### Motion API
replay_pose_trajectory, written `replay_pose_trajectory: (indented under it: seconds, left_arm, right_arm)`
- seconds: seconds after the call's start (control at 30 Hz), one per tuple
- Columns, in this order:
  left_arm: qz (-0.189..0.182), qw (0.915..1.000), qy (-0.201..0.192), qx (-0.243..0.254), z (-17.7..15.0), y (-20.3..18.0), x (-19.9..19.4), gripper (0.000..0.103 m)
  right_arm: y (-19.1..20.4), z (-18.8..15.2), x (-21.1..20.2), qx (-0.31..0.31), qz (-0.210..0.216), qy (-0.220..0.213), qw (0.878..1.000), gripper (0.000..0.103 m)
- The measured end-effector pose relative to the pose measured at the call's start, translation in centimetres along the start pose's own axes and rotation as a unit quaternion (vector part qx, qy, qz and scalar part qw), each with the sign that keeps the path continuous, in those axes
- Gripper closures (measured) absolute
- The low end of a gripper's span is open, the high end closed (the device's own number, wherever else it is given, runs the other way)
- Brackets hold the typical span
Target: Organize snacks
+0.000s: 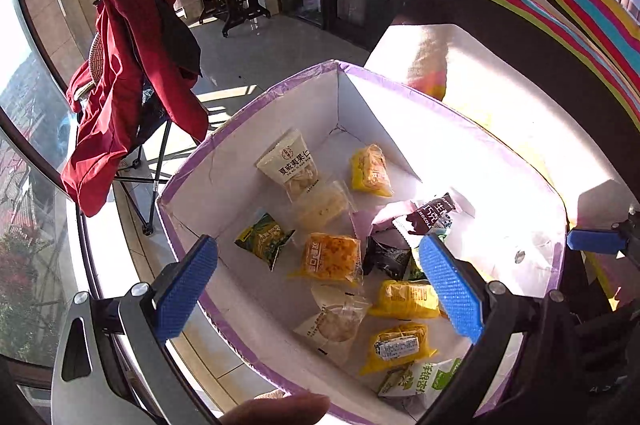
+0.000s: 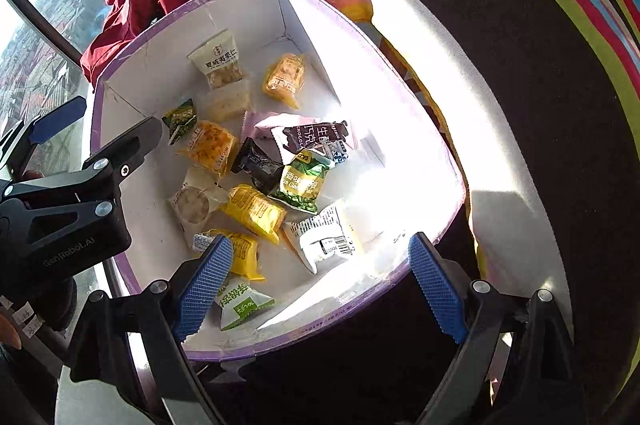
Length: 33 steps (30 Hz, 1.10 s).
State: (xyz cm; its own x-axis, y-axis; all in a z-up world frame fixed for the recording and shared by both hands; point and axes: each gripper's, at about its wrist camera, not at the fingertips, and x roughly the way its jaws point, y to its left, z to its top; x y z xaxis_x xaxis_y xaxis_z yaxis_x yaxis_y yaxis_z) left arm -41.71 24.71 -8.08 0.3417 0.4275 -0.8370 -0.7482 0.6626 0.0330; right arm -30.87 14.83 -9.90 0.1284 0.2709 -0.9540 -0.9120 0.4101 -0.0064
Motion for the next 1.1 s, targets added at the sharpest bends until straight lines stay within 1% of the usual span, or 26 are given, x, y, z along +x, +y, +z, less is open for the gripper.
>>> replay_pose_trajectory:
  seconds: [0.1,0.3,0.57,1.1]
  left_arm:
    - [-0.002,0.9998,0.013,-0.012,-0.1,0.1,0.7,0.002]
    - [0.012,0.9998,0.017,0.002,-0.2,-0.3,1.0,0.002]
    - [0.01,0.9996,0.028,0.002,-0.4,-0.6,1.4,0.002]
    - [0.007,0.9992,0.038,0.001,-0.6,-0.6,2.1,0.002]
  right_arm:
    - [0.0,0.0,0.2,0.002,-0.004,-0.001,1.0,0.016]
    - [0.1,-0.1,-0.3,0.002,-0.021,-0.023,0.999,0.016]
    - [0.2,0.0,-1.2,0.001,-0.022,-0.047,0.999,0.016]
    - [0.4,0.0,-0.9,0.005,-0.019,-0.046,0.999,0.016]
